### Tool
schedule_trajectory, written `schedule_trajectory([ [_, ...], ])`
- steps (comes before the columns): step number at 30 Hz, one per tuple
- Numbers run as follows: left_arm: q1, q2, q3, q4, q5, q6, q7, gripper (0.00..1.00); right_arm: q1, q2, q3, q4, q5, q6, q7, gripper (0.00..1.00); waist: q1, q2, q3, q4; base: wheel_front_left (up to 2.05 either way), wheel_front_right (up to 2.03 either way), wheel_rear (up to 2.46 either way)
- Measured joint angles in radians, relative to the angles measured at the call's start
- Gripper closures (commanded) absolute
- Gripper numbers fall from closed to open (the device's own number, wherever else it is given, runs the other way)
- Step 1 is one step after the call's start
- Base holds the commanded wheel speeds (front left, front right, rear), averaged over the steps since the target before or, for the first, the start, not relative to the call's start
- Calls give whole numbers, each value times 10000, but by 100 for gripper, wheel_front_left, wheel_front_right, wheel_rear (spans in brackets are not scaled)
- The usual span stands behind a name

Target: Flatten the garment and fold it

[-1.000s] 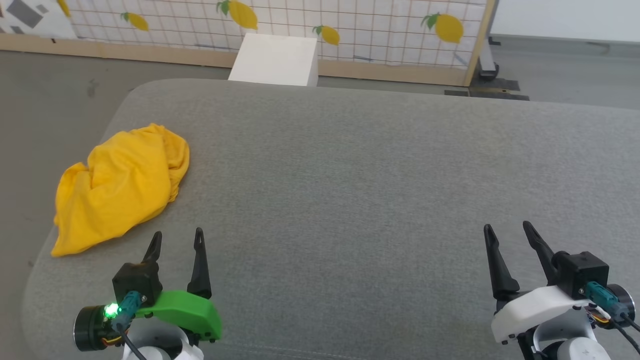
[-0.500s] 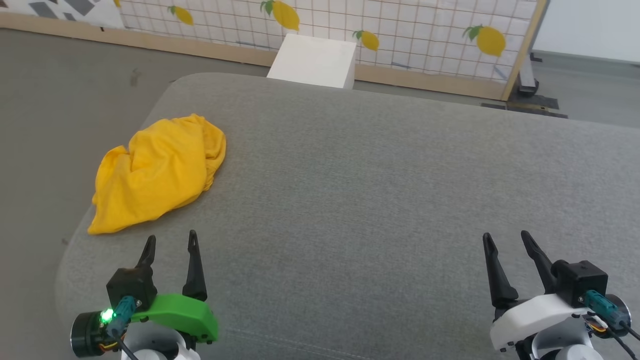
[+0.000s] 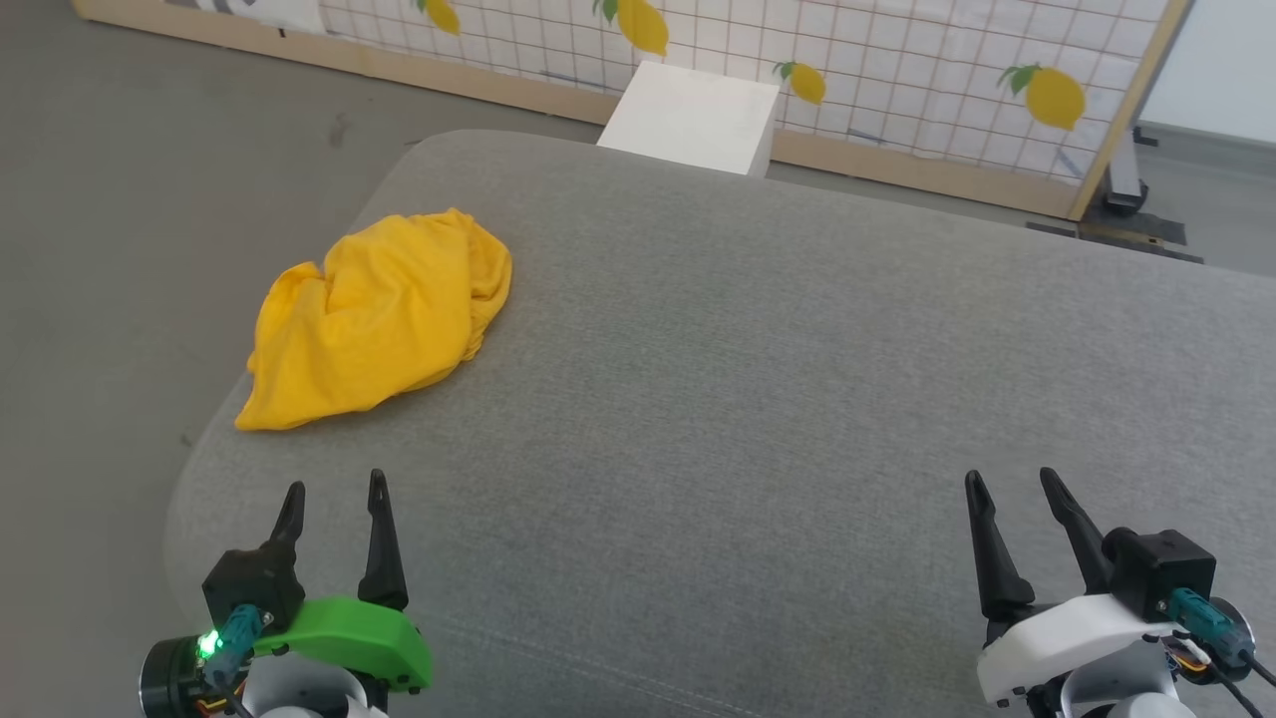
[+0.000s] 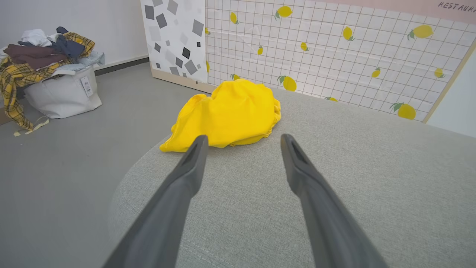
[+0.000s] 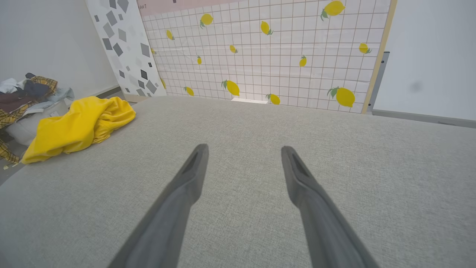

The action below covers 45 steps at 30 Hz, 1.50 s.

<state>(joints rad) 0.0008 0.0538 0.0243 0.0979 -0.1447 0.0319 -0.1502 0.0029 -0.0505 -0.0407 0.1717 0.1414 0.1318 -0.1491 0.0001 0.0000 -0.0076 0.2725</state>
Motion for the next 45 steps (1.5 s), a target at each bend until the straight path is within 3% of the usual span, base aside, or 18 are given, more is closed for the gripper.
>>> schedule_trajectory([
  [26, 77, 6, 113, 366, -226, 132, -518, 0, 1, 0, -23, 414, 276, 0, -518, 0, 0, 0, -13, 1242, 0, 0, 0],
  [45, 94, 8, 117, 640, -313, 268, -988, 0, 2, 2, -23, 545, -161, 0, -773, 0, 0, 0, 104, 2074, 0, 0, 0],
])
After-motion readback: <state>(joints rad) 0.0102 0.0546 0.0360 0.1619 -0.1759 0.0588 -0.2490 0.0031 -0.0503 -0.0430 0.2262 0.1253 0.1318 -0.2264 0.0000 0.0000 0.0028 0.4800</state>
